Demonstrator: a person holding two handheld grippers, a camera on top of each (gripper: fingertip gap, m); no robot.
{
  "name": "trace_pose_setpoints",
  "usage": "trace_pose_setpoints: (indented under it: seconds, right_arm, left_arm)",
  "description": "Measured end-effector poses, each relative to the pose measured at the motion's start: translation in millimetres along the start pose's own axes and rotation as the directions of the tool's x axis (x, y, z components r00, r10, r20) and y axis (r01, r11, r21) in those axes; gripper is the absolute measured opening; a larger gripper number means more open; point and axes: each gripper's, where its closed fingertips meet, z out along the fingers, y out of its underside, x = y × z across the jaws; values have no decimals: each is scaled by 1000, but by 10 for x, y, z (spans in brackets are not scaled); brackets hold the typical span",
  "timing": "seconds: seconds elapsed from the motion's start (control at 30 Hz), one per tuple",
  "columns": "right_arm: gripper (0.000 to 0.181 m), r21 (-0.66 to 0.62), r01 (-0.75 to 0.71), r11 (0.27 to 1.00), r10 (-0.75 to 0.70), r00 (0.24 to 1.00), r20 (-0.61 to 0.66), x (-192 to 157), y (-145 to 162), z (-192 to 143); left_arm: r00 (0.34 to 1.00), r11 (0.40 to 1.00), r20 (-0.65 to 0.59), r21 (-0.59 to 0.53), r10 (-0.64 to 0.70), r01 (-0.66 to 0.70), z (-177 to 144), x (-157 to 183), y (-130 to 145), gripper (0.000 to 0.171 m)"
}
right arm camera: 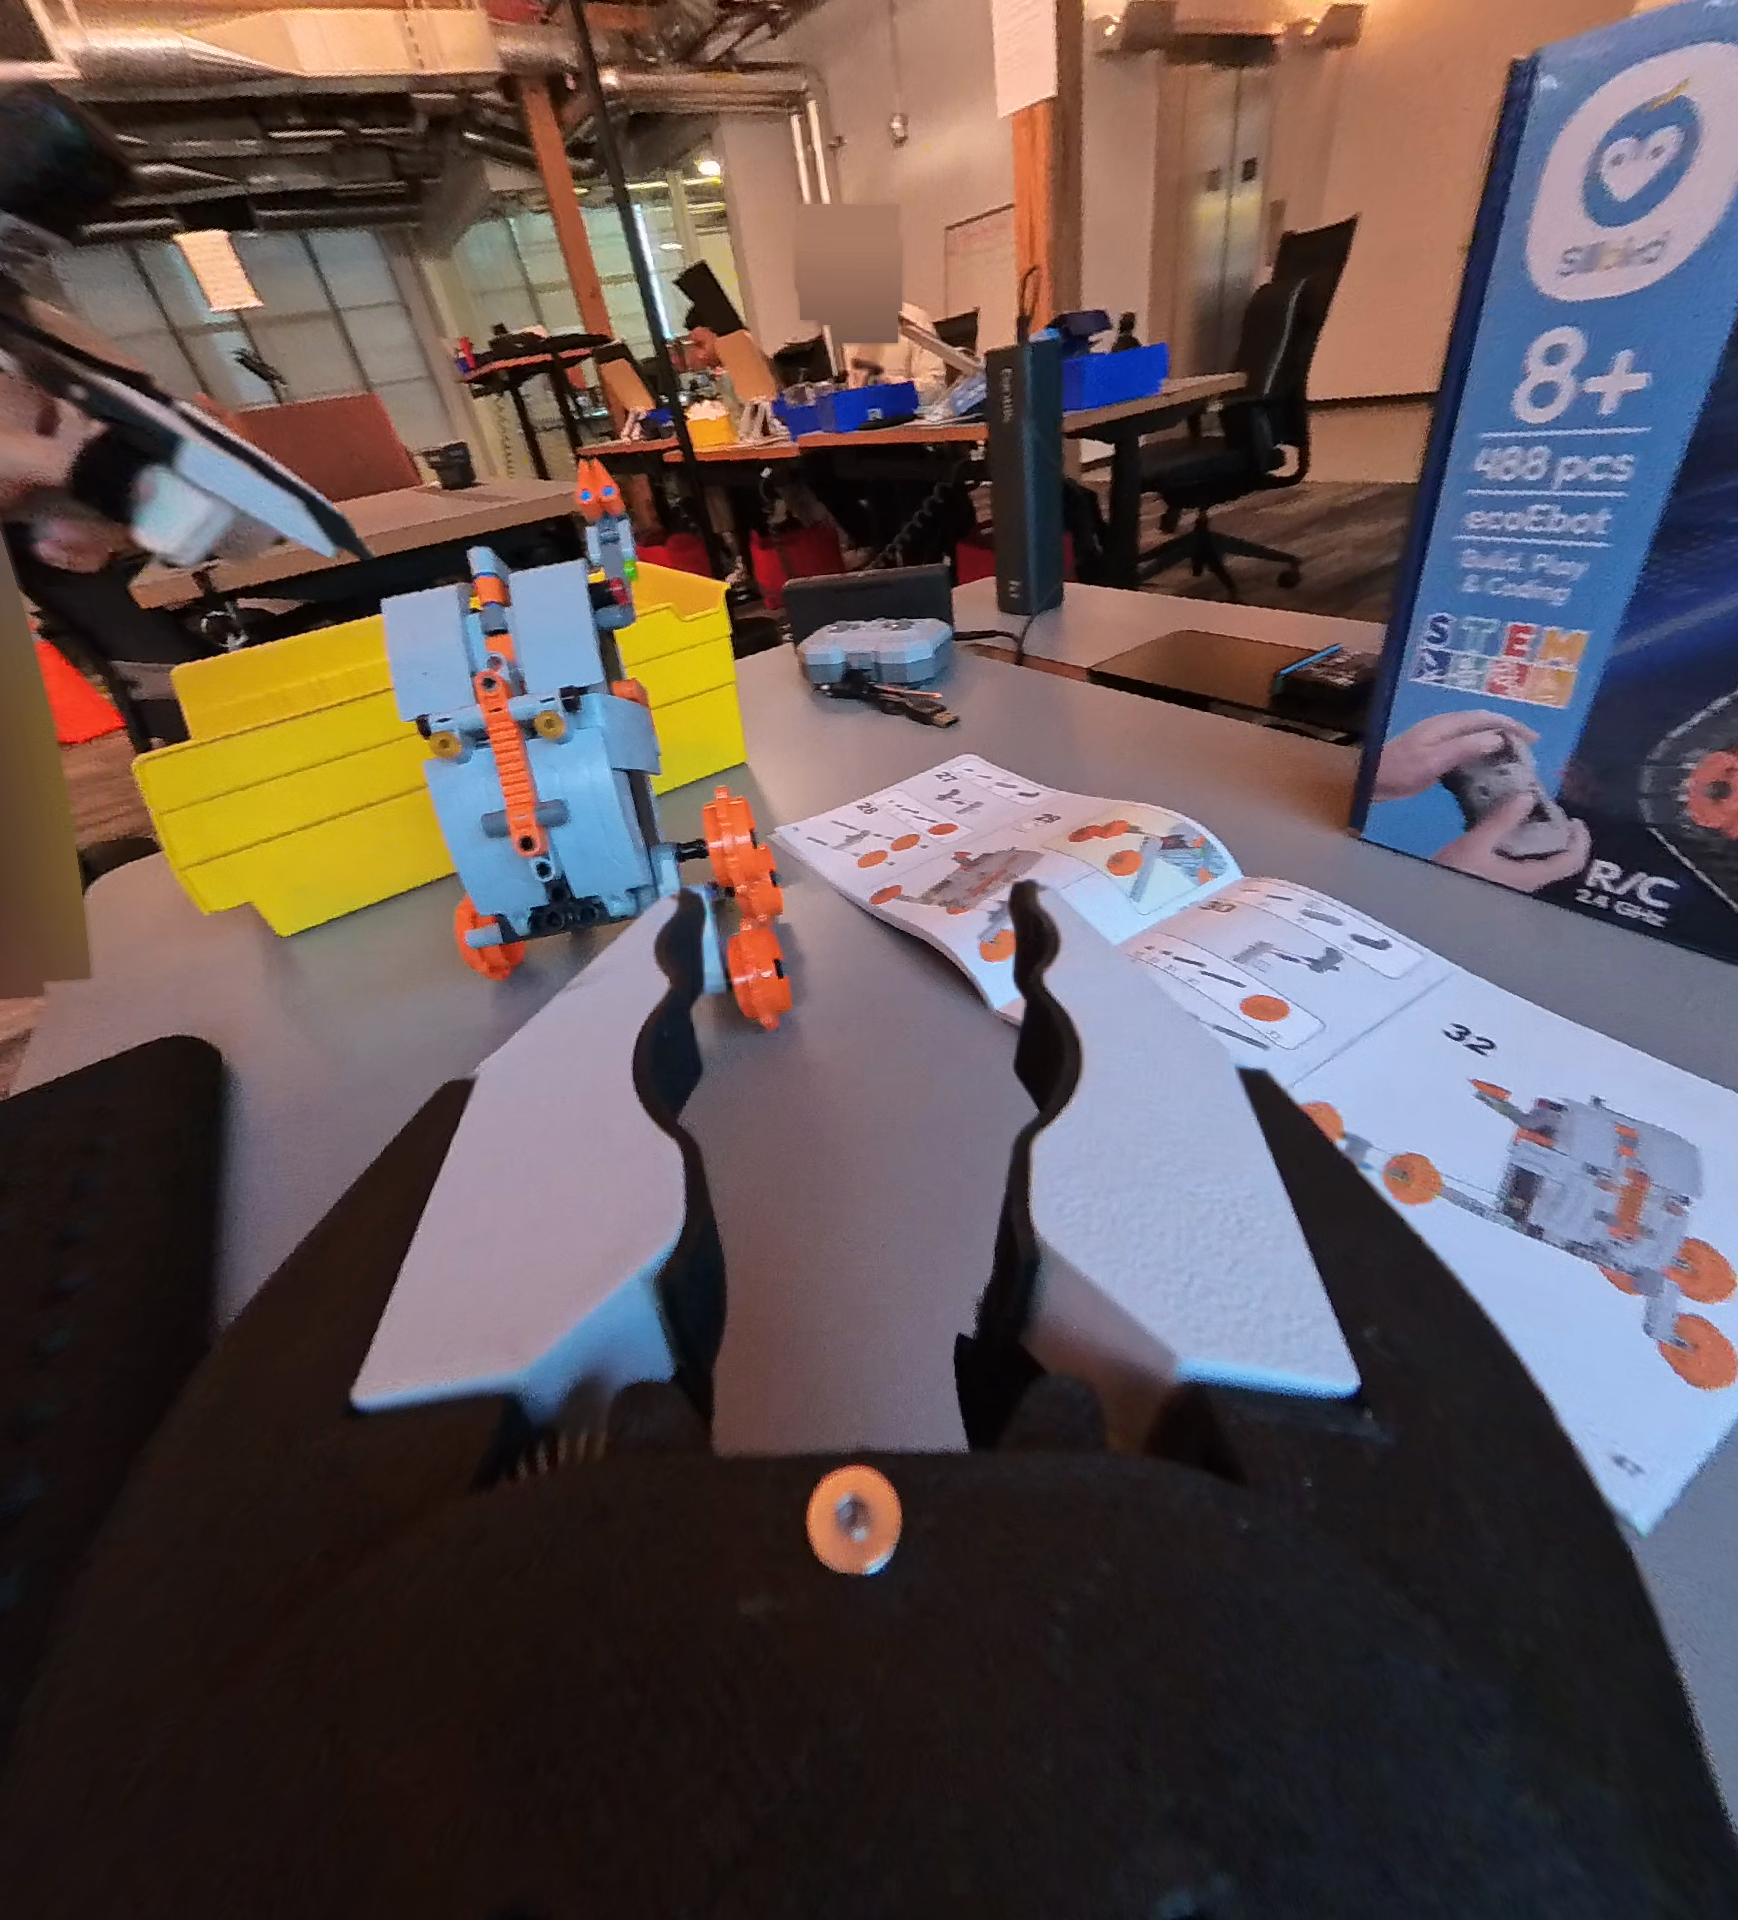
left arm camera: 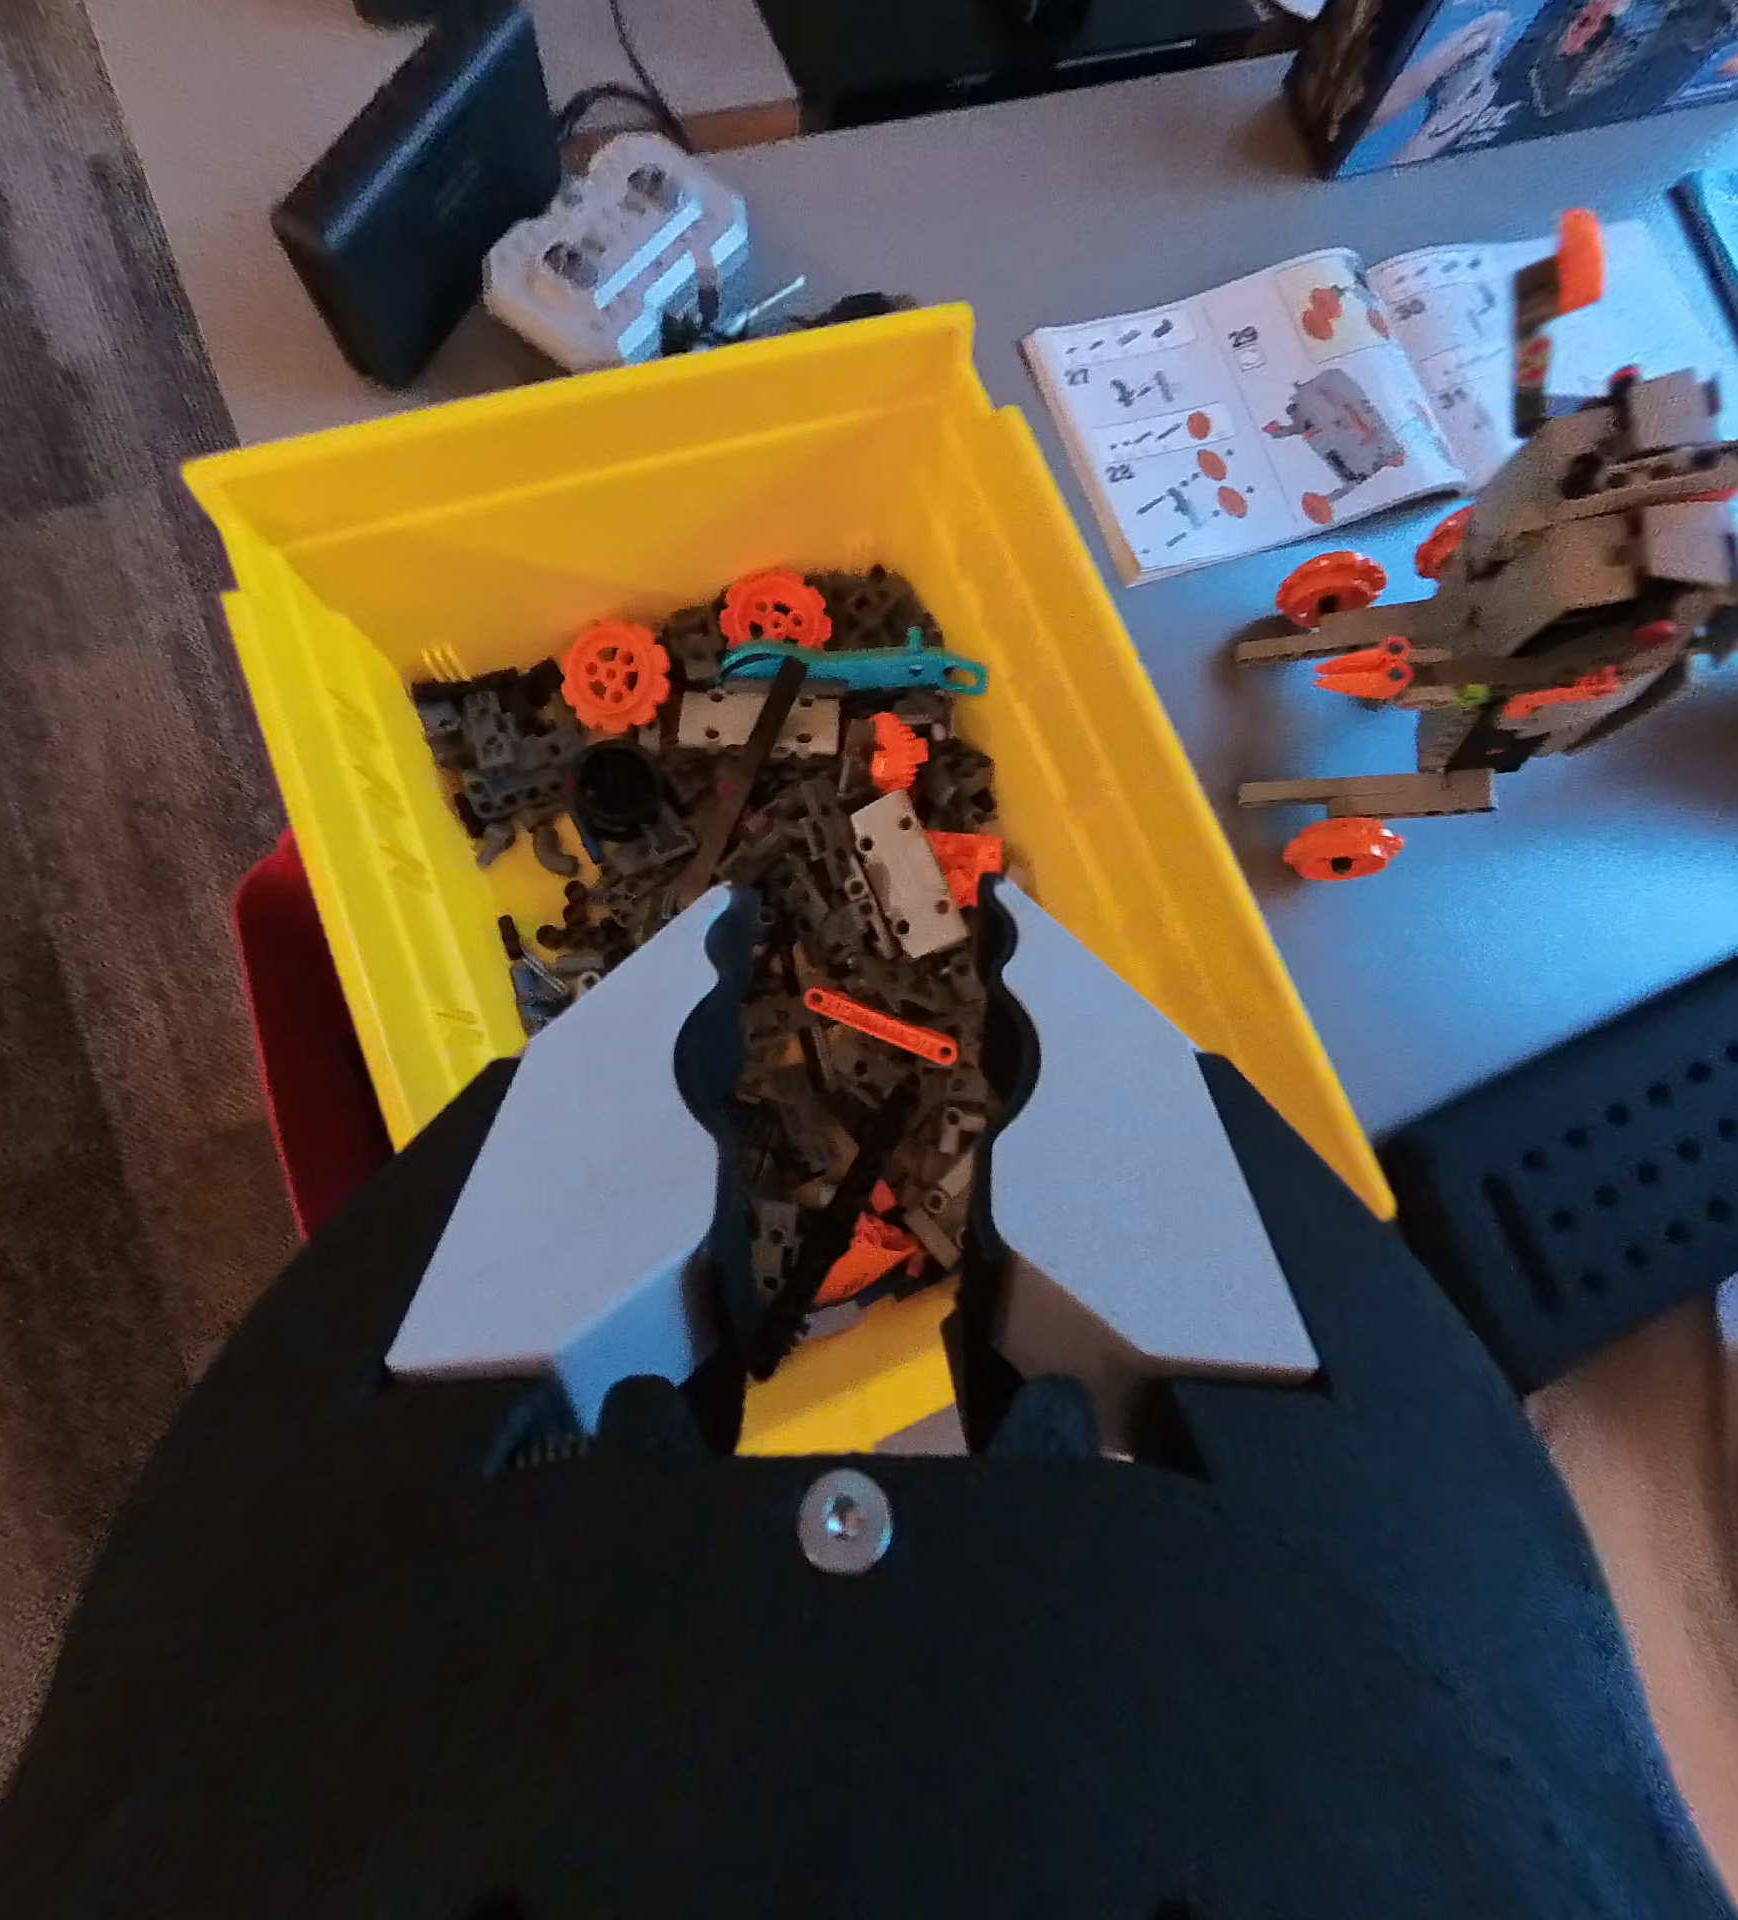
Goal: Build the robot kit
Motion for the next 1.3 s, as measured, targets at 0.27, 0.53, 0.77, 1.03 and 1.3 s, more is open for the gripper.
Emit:
trace_pose_setpoints:
  seconds: [0.27,0.53,0.77,1.03,1.3]
  right_arm:
    - [51,-32,100,994,-100,995,-4,-18,61,71]
    - [51,-84,169,982,-172,985,-25,56,162,105]
    - [51,-85,174,981,-179,983,-50,151,160,124]
    - [51,-107,177,978,-182,982,-41,153,217,158]
    - [51,-115,173,978,-179,983,-42,163,233,158]
  left_arm:
    - [955,924,208,-362,209,-123,435,-538,305,36]
    - [975,891,90,-429,206,-148,1030,-594,97,45]
    - [960,869,237,-495,149,-12,1053,-955,194,18]
    - [949,829,278,-558,148,34,1101,-1053,361,21]
    - [947,820,273,-571,166,21,1168,-1030,323,22]
